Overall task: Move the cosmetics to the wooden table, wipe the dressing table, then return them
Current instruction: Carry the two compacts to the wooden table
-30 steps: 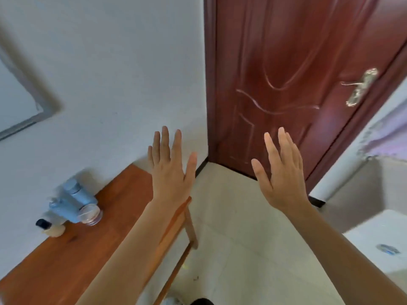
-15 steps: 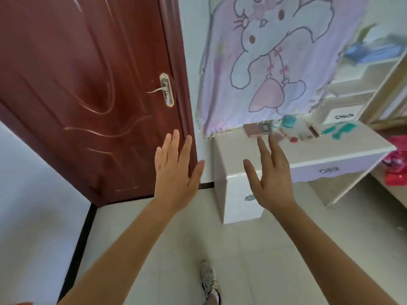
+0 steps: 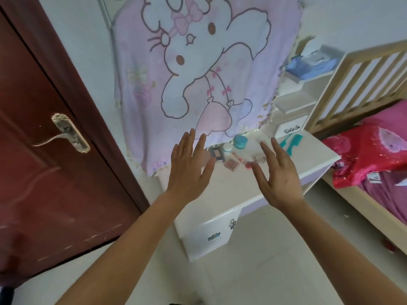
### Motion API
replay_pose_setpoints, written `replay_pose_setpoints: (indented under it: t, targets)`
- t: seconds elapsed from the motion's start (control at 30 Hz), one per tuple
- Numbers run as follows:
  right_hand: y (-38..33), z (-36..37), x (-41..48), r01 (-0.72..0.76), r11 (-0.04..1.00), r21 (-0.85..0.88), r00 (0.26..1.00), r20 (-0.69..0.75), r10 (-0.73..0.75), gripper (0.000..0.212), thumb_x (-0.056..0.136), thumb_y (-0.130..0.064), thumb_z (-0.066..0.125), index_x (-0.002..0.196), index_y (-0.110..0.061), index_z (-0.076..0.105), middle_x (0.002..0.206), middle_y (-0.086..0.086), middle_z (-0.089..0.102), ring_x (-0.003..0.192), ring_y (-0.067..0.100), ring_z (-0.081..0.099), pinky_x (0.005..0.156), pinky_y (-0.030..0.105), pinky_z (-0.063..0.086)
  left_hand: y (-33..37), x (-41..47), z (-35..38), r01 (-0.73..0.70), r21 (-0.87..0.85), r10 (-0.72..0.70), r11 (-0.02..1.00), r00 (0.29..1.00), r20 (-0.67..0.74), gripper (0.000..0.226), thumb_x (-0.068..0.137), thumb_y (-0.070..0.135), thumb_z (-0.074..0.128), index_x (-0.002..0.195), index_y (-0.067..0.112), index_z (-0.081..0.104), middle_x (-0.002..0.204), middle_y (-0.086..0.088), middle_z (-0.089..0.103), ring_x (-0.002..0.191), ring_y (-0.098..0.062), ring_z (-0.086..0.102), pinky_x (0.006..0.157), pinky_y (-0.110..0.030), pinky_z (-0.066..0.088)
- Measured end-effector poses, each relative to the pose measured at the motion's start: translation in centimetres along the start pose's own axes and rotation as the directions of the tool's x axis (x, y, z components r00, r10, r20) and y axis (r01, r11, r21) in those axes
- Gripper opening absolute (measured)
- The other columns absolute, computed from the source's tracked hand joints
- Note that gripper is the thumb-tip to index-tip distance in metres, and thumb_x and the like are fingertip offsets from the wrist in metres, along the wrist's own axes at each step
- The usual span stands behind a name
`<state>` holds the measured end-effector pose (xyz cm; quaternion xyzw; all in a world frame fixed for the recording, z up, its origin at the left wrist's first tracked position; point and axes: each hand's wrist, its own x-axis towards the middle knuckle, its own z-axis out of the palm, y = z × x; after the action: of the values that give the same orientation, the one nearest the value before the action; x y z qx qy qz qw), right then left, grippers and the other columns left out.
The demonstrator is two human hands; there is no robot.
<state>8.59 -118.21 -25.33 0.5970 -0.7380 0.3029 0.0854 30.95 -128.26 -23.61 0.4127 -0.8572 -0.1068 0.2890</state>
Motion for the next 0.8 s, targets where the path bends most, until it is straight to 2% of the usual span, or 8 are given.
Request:
replay_pose_setpoints:
  t: [0.2,0.33,0.4,0.53,0.67,0.8]
  targets:
    - [6.6,4.5,5.7,-0.036,0.999,0.021,0.997,0.070,0.034,0.057,0.099,-0.038,0.053,0.150,-0.016,0.036,0.158,0.012,0.030,0.141,0.034,0.037,0.105,0.050,0.043,-2.3,7.2,7.2,0.011,0.066,-0.017,0.998,0.996,0.091,0.063,0.103,0.044,0.039,0.157,0.022,0.015,0.165,-0.004,0.003,0.152,-0.019,-0.003,0.121,-0.042,0.004]
    - [10.7,10.0,11.1,-0.004,0.998,0.062,0.961,0.276,-0.013,0.060,0.099,-0.042,0.050,0.152,-0.020,0.032,0.160,0.008,0.027,0.141,0.031,0.037,0.100,0.046,0.046,-4.9,9.5,12.7,0.084,0.223,-0.138,0.971,0.961,0.239,0.066,0.102,0.044,0.035,0.157,0.023,0.004,0.165,-0.004,-0.007,0.151,-0.020,-0.011,0.122,-0.045,0.001]
    - [12.4,13.0,13.9,0.002,0.997,0.079,0.896,0.443,-0.037,0.062,0.100,-0.041,0.049,0.154,-0.022,0.026,0.163,0.005,0.020,0.142,0.029,0.036,0.101,0.045,0.045,-5.9,10.2,14.9,0.157,0.289,-0.250,0.944,0.914,0.319,0.069,0.102,0.043,0.035,0.157,0.021,-0.001,0.164,-0.006,-0.012,0.150,-0.022,-0.014,0.122,-0.047,0.003]
    - [14.6,17.8,18.1,0.040,0.994,0.097,0.692,0.715,-0.097,0.063,0.101,-0.037,0.048,0.155,-0.025,0.019,0.165,0.000,0.008,0.140,0.028,0.039,0.103,0.045,0.044,-7.2,11.5,17.4,0.293,0.356,-0.432,0.887,0.799,0.418,0.070,0.102,0.042,0.036,0.157,0.017,-0.001,0.164,-0.007,-0.015,0.151,-0.024,-0.012,0.122,-0.046,0.006]
    - [15.6,21.9,21.4,0.099,0.983,0.156,0.565,0.805,-0.184,0.059,0.102,-0.033,0.045,0.155,-0.022,0.021,0.165,0.001,0.012,0.135,0.029,0.045,0.102,0.045,0.045,-8.2,12.7,19.6,0.341,0.383,-0.495,0.858,0.749,0.441,0.065,0.103,0.037,0.035,0.157,0.019,0.004,0.164,-0.006,-0.011,0.151,-0.021,-0.009,0.122,-0.043,0.010]
    - [15.6,26.4,22.7,0.116,0.974,0.195,0.516,0.826,-0.227,0.048,0.103,-0.028,0.040,0.150,-0.017,0.031,0.159,0.004,0.029,0.122,0.028,0.057,0.093,0.037,0.051,-9.9,13.4,22.9,0.368,0.384,-0.523,0.847,0.706,0.477,0.063,0.103,0.029,0.035,0.157,0.016,0.005,0.165,-0.008,-0.005,0.152,-0.023,-0.004,0.120,-0.041,0.017]
